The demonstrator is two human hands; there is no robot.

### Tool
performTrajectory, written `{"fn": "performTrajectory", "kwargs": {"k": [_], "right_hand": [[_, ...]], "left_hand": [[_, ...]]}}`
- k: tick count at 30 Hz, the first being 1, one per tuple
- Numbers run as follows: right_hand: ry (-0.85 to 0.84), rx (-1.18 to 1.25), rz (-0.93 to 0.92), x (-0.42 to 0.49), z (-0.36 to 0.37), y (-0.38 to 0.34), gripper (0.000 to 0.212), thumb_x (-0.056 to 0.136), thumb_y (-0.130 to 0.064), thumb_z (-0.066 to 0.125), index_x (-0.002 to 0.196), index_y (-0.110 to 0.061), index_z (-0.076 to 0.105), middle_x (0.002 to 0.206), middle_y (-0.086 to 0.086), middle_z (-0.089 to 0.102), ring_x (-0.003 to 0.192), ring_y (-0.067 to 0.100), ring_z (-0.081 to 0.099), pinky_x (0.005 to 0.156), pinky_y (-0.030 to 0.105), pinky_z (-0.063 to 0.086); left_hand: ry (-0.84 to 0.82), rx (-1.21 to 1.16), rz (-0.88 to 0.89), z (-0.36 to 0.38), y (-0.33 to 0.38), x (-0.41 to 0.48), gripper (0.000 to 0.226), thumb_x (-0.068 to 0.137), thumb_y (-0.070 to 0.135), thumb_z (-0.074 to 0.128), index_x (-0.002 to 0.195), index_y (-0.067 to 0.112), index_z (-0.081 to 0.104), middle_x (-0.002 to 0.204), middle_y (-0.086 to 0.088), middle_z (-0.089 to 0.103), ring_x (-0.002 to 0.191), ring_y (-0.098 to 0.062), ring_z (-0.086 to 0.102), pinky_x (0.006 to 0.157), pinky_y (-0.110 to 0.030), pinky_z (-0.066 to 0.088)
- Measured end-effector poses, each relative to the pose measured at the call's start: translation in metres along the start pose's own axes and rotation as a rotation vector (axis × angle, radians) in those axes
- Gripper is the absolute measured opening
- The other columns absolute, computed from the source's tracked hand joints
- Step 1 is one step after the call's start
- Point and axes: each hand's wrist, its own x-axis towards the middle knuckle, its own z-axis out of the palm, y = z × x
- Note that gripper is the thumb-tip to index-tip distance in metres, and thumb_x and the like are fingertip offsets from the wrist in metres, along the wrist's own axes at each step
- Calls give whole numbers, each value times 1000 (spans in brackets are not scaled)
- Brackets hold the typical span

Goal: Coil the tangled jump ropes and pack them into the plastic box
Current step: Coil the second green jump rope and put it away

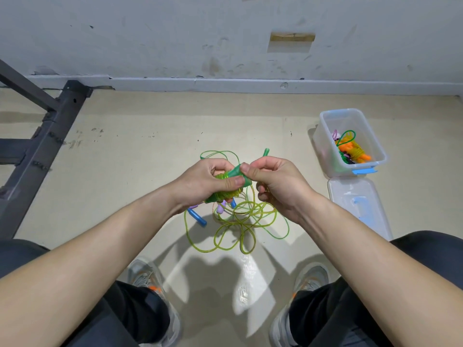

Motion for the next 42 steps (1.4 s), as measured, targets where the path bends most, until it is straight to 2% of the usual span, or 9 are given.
{"fn": "performTrajectory", "kwargs": {"k": [4,9,14,19,26,28,32,35,42], "right_hand": [[-1,-130,-1,1,-7,2,21,84,-20,79,78,-8,64,46,-9,45,44,10,31,46,25,27],[-111,-103,113,4,-17,6,17,82,-15,78,73,-8,66,58,3,51,48,11,28,41,21,27],[-140,-106,54,7,-18,6,13,86,-12,74,83,-1,68,53,-1,51,46,9,30,43,20,28],[-162,-4,36,9,-18,4,12,91,-3,66,79,-5,67,57,-1,55,44,7,33,43,18,32],[-197,162,111,10,-15,3,8,88,-8,65,80,-7,63,63,-1,50,45,5,31,39,15,27],[-224,165,148,10,-17,1,8,86,-9,65,79,-6,63,60,-2,51,43,3,31,37,13,27],[-277,148,192,9,-20,-4,10,79,-10,65,70,-7,66,52,-5,48,39,0,31,36,11,26],[-311,141,225,9,-21,-6,13,76,-10,64,64,-9,69,51,-5,47,38,-2,30,36,10,24],[-352,119,339,9,-26,-11,8,75,-13,64,78,-6,60,55,-6,42,36,-2,30,33,8,26]], "left_hand": [[15,19,-32,5,-3,1,17,86,17,76,92,5,65,67,-2,68,60,-20,63,46,-22,45],[-78,56,-87,7,-6,-1,32,83,34,77,94,4,72,82,-15,71,69,-25,64,64,-30,49],[-115,-23,-122,4,-8,0,57,79,44,76,108,-5,67,90,-21,65,81,-32,64,81,-46,42],[-52,-122,-77,6,-11,0,51,76,45,76,107,5,72,94,-18,64,87,-32,55,80,-47,39],[51,-168,14,15,-12,-1,32,79,35,75,97,10,66,78,-12,72,77,-26,69,79,-52,35],[43,-150,35,15,-11,-2,32,75,38,78,92,13,66,77,-9,72,78,-31,66,79,-52,37],[17,-111,80,13,-6,-5,20,81,25,74,89,10,63,76,-4,69,71,-19,69,79,-55,40],[14,-75,114,14,-5,-8,25,75,33,79,85,16,65,77,-2,69,72,-20,65,77,-56,42],[1,-9,156,15,0,-10,17,74,37,78,83,25,69,81,-1,66,77,-22,63,74,-71,47]]}}
